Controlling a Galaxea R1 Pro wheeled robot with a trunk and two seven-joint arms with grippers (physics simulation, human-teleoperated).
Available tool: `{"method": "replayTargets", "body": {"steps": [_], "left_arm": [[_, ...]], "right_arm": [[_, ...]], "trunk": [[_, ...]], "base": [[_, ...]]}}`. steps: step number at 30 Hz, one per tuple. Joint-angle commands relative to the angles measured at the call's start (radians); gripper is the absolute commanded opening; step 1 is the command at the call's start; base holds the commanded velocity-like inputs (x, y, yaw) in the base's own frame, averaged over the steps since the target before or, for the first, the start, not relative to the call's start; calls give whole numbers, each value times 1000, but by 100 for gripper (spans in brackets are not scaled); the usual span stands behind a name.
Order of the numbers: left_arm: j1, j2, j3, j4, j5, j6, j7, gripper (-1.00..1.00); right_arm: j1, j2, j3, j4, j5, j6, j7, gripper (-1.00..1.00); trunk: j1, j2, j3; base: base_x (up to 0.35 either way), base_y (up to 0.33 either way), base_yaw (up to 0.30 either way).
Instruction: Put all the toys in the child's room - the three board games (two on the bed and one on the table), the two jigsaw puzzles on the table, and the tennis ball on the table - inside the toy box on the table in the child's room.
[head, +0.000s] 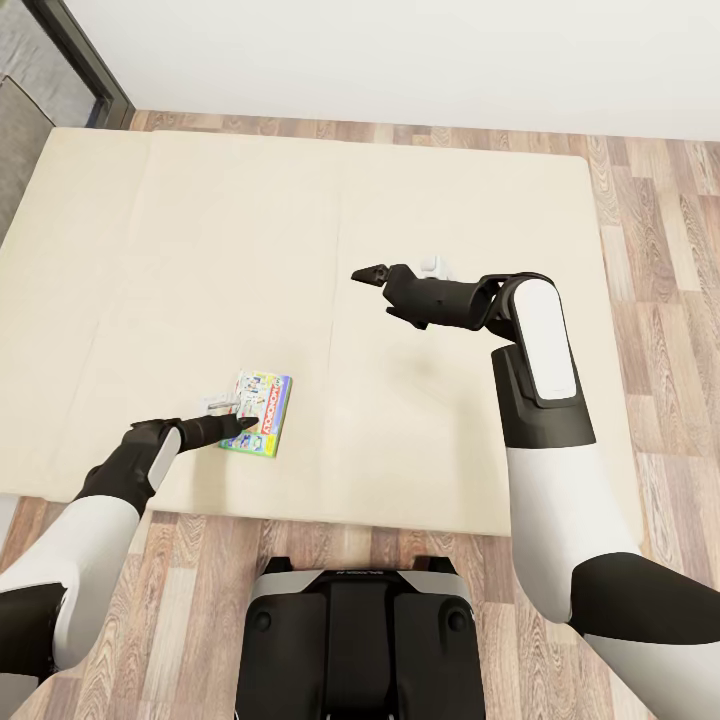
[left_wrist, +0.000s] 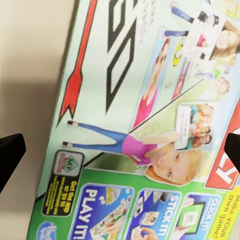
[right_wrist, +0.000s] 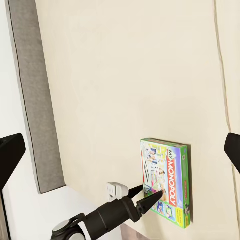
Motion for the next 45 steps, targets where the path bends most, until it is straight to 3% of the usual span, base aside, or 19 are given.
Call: {"method": "replayTargets", "body": {"steps": [1,28,31,37,45], "left_arm": [[0,0,2,-1,10,9,0,100],[0,-11,0,-2,10,9,-1,100],[0,-14,-11,-3,10,9,-1,100],[0,-15,-67,-4,12,7,-1,100],[0,-15,-82,-5,13,7,-1,100]], "right_arm": [[-1,0,0,-1,-9,2,-10,100],[-1,0,0,1,-9,2,-10,100],[-1,0,0,1,-9,2,-10,100],[-1,0,0,1,-9,2,-10,100],[-1,0,0,1,-9,2,-10,100]], "trunk": [[1,-2,-1],[1,-2,-1],[1,-2,-1],[1,-2,-1],[1,-2,-1]], "base": [[0,0,0],[0,-55,0],[0,-209,0],[0,-251,0],[0,-114,0]]}}
